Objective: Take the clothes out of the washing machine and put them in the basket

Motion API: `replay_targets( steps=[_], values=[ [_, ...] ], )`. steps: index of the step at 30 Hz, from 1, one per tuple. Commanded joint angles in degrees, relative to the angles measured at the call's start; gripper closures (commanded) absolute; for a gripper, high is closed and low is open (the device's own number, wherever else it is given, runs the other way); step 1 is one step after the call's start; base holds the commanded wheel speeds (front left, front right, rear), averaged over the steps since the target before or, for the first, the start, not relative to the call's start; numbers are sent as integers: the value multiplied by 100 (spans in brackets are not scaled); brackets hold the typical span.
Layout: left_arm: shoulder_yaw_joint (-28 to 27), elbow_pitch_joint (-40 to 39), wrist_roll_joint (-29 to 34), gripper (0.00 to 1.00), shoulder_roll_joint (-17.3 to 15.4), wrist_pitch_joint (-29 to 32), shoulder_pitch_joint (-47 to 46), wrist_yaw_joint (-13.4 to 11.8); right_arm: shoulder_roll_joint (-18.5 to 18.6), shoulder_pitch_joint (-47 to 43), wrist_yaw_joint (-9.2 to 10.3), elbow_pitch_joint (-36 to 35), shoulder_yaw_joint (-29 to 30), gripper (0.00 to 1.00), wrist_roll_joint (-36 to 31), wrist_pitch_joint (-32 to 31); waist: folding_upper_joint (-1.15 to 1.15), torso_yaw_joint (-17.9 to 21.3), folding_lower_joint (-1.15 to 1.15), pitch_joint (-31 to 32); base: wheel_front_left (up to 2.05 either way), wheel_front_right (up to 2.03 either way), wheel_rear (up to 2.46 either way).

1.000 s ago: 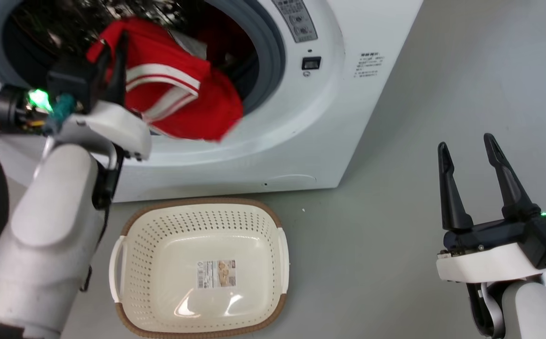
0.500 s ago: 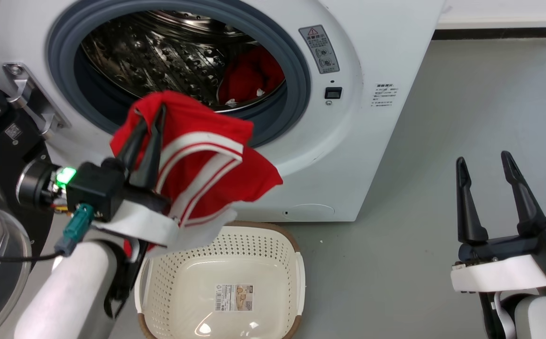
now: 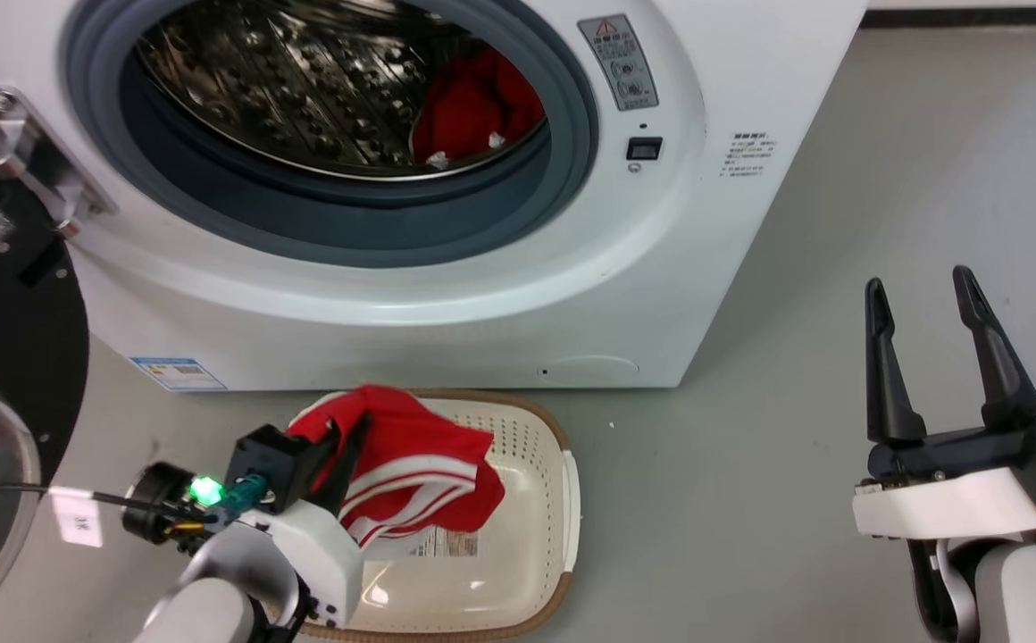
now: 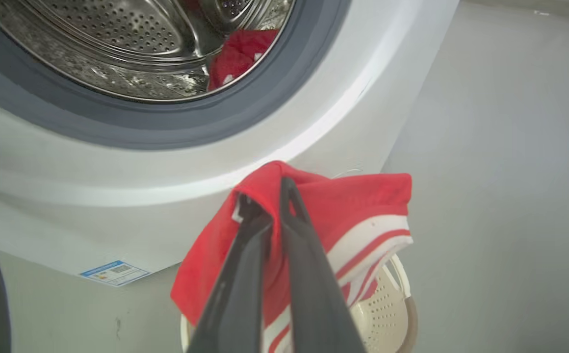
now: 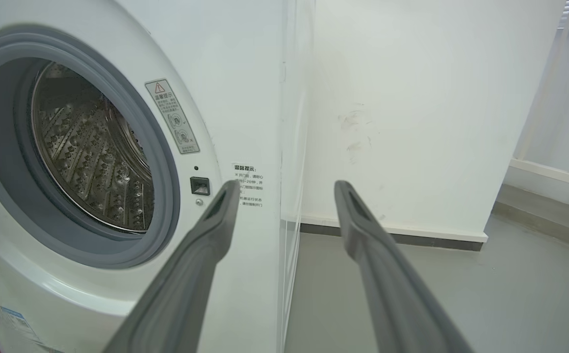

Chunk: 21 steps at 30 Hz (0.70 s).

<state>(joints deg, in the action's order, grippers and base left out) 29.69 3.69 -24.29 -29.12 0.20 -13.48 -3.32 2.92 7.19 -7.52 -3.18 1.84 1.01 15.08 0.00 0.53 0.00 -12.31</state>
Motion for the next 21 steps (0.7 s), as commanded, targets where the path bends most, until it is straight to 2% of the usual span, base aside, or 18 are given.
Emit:
replay_targets(
  steps=[1, 11, 21],
  values=[
    [83, 300, -45, 100, 88, -7, -104, 100, -7, 119, 6, -32, -28, 0, -22, 14, 0, 125, 0, -245, 0, 0, 0],
    [290, 2743, -22, 100, 549, -274, -1005, 531, -9, 531, 6, -250, -98, 0, -7, 14, 0, 624, 0, -1265, 0, 0, 0],
    [233, 4900, -106, 100, 847, -641, -1983, 703, -9, 857, 6, -569, -259, 0, 102, 14, 0, 1037, 0, -2168, 0, 0, 0]
  ],
)
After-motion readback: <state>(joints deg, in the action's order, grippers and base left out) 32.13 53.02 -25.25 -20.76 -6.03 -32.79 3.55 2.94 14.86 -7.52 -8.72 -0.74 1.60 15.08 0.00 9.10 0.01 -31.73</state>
